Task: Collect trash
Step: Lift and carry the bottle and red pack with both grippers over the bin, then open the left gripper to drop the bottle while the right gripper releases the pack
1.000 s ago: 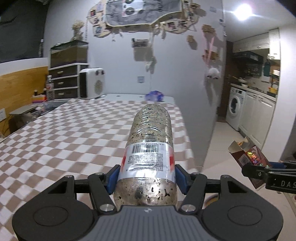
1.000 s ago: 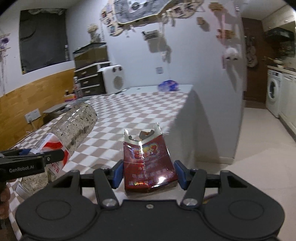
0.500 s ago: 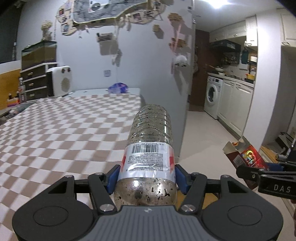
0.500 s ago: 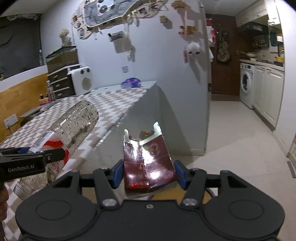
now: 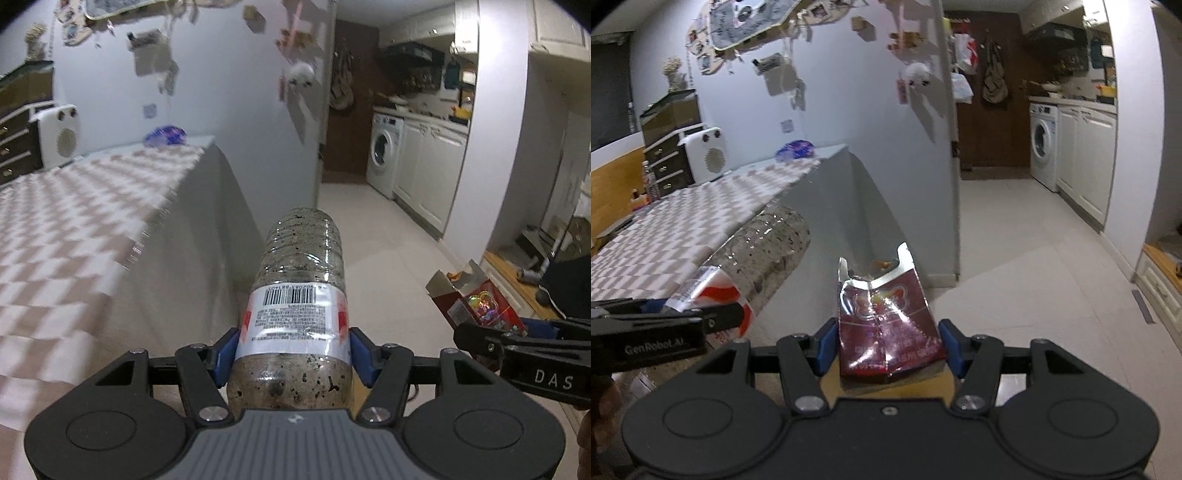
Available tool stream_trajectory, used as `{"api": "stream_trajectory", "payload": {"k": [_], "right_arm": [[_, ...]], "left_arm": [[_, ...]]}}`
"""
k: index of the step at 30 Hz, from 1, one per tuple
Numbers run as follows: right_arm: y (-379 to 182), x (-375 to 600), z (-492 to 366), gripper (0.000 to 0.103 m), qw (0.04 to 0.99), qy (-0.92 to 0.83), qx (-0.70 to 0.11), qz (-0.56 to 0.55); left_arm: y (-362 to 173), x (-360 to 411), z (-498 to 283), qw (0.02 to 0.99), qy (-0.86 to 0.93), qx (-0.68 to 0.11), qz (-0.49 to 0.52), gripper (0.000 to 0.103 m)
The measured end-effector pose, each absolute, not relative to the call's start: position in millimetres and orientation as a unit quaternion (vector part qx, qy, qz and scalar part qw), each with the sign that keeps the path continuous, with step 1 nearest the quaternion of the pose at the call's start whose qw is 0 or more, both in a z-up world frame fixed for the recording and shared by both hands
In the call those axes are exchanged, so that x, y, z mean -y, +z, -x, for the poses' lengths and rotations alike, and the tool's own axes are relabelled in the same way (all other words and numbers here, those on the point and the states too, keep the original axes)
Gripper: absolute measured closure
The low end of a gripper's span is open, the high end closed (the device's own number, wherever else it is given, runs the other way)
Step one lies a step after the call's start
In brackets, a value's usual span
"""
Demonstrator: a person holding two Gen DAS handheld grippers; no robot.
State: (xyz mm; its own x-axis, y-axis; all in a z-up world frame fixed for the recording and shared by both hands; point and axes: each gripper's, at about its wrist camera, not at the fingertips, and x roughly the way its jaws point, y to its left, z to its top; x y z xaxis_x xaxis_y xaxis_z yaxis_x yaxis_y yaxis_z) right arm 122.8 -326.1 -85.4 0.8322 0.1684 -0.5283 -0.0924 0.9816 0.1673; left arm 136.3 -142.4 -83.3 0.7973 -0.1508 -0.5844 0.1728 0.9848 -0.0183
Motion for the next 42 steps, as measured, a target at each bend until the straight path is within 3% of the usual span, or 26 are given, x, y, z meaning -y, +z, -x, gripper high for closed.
{"api": "stream_trajectory", "payload": {"k": [11, 25, 41, 42], "right_arm": [[-139.9, 351.3, -151.8, 0.045, 0.94, 0.044, -0.329, -0.085], [-217.8, 337.8, -212.1, 0.045, 0.91, 0.033, -0.402, -0.094], [-273.6, 317.8, -261.2, 0.045, 0.888, 0.028, -0.447, -0.106], [-275.1, 317.8, -262.3, 0.045, 0.887, 0.027, -0.449, -0.107]], "left_arm": [[-167.7, 172.9, -196.0, 0.913, -0.094, -0.396, -0.023, 0.041], [-273.5, 147.4, -286.1, 0.855, -0.089, -0.51, 0.036, 0.041], [-320.7, 150.3, -319.7, 0.845, -0.107, -0.524, 0.001, 0.038], [-321.4, 149.6, -319.1, 0.846, -0.105, -0.523, -0.001, 0.034]]}}
